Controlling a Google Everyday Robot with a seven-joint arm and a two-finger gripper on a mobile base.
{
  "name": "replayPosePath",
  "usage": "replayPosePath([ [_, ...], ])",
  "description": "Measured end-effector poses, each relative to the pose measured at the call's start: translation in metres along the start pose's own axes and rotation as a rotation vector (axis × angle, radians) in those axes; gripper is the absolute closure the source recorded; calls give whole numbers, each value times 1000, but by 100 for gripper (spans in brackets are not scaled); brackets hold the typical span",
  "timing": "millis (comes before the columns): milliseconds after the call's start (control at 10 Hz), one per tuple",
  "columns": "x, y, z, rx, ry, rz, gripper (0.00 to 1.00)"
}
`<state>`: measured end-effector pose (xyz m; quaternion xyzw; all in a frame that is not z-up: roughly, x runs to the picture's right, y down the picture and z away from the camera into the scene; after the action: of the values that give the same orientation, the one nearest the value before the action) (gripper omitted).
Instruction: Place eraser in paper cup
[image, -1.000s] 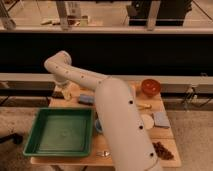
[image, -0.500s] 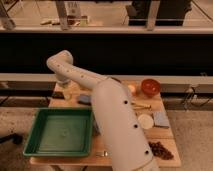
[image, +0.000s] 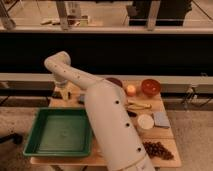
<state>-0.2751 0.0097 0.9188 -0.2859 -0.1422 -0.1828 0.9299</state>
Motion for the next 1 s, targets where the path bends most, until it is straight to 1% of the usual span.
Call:
replayPosePath([
  [400,-1,-3,16,-19,-8,-23,20],
  [700,3,-5,32,-45,1,-56,20],
  [800,5,-5,41,-61,6,-72,20],
  [1000,8,-5,54,-79,9,-81,20],
])
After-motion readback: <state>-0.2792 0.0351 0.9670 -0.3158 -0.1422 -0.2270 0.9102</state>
